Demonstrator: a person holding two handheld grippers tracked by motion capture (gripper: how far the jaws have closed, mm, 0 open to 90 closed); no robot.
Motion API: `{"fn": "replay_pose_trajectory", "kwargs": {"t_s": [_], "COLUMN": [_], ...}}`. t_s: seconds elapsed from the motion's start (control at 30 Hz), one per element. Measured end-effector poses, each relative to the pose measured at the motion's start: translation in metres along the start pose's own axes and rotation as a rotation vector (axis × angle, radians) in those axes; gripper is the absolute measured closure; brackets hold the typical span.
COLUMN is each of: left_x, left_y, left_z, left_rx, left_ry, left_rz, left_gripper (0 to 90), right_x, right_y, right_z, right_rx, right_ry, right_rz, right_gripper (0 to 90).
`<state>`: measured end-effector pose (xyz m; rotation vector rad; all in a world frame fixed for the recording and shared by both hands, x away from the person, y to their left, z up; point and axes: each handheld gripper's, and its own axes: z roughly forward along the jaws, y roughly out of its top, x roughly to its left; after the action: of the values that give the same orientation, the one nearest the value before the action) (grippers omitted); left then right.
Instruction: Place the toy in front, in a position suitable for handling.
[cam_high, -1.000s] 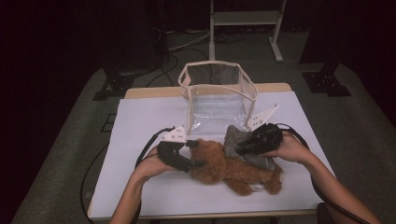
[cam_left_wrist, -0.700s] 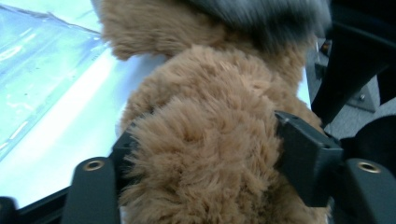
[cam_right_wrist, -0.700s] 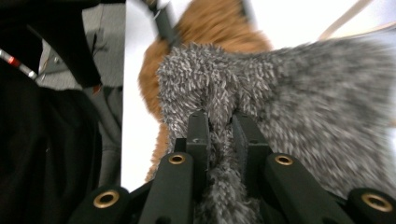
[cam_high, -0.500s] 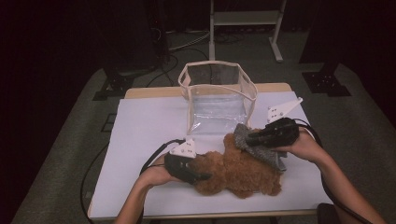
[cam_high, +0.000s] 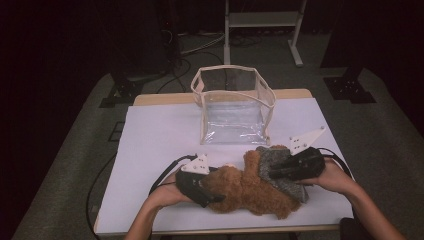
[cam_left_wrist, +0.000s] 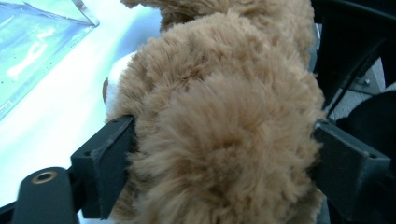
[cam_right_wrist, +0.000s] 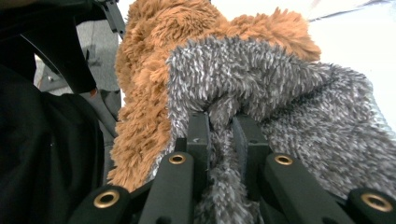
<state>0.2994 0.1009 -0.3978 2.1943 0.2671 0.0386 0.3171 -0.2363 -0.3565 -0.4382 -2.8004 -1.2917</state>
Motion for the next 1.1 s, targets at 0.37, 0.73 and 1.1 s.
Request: {"fn": "replay_pose_trajectory", "kwargs": {"t_s": [0.37,0.73,1.1], "left_x": [-0.002,0.011,-0.011], "left_y": [0.018,0.004,-0.022], "left_z": [-0.003,-0.024,-0.025], "left_rx": [0.052,0.074,-0.016], "left_ry": [0.180,0.207,0.204], "left_rz": [0.176,0.200,0.189], "left_gripper": [47.1,48.6,48.6], "right_x": [-0.005,-0.007,-0.022], "right_y": [-0.009,0.009,-0.004], "right_z": [0.002,0.021,-0.015], "right_rx": [-0.070,-0.085,-0.035], "right_ry": [-0.017,-0.003,-0.072], "right_rz": [0.035,0.004,0.045], "right_gripper": [78.2,78.2,78.2]}}
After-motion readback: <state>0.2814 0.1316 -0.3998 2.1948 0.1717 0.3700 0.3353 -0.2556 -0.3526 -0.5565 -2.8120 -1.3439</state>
